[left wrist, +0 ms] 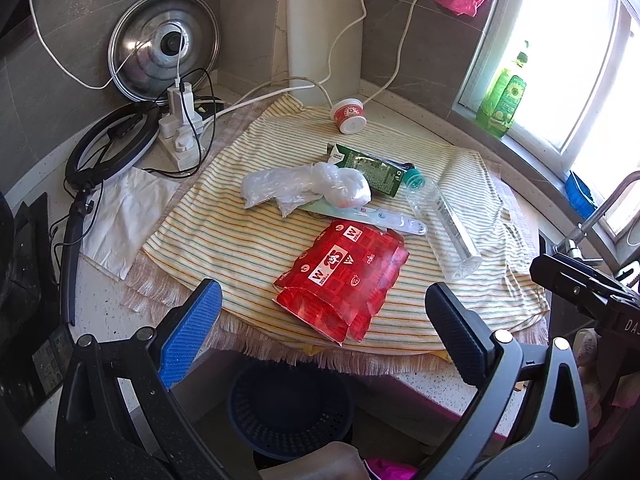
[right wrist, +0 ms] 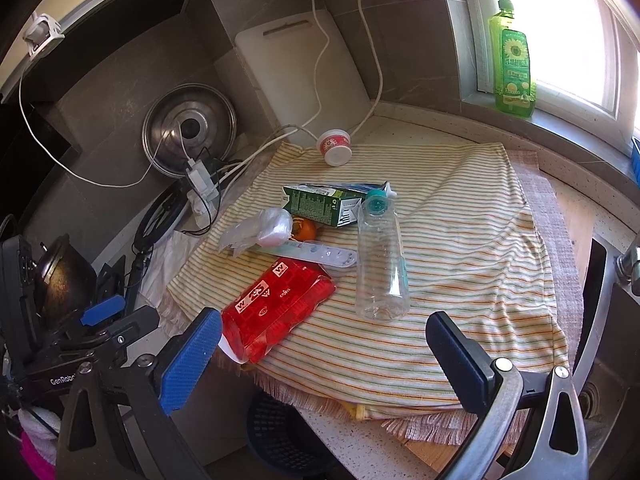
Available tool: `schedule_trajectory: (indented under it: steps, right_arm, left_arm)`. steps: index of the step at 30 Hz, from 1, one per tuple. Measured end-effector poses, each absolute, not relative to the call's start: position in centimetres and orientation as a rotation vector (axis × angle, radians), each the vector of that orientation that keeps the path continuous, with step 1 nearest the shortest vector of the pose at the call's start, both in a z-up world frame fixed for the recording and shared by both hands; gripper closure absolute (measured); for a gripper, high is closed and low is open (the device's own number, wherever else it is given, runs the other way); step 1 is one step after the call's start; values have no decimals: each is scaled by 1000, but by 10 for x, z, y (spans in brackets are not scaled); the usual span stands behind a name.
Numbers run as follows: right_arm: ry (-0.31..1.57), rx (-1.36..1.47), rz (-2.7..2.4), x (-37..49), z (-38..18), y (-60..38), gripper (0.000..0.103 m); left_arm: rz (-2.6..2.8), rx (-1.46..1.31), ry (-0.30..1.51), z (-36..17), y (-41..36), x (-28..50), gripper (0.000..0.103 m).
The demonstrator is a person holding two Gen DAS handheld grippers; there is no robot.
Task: Collect trash
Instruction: 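Reach the left tool to the red wrapper while the right tool reaches the clear bottle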
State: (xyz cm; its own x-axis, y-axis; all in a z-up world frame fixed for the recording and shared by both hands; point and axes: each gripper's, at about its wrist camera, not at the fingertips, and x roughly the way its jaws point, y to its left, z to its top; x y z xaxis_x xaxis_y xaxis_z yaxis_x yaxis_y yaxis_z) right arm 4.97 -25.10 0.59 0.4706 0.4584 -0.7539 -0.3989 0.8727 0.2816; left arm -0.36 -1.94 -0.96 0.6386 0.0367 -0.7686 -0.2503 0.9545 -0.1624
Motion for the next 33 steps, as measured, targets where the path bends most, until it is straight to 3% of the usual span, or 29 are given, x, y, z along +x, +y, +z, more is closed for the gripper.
schedule_trajectory:
  steps: [20,26,28,33]
  right_arm:
    - [945,64,575,105,-18,-260,0]
    - [988,34,580,127,-31,-260,0]
    - [1007,33,587,134,-35,-261,0]
    - [1063,14,600,155,-47,-258,0]
  left_arm:
    - [236,-318,905,-36,-18,14,0]
    - [218,-351,962,-54,-12,27,8]
    - [196,-369,985,-62,-11,33,15]
    - [130,-311,1049,-77,-22,52,17]
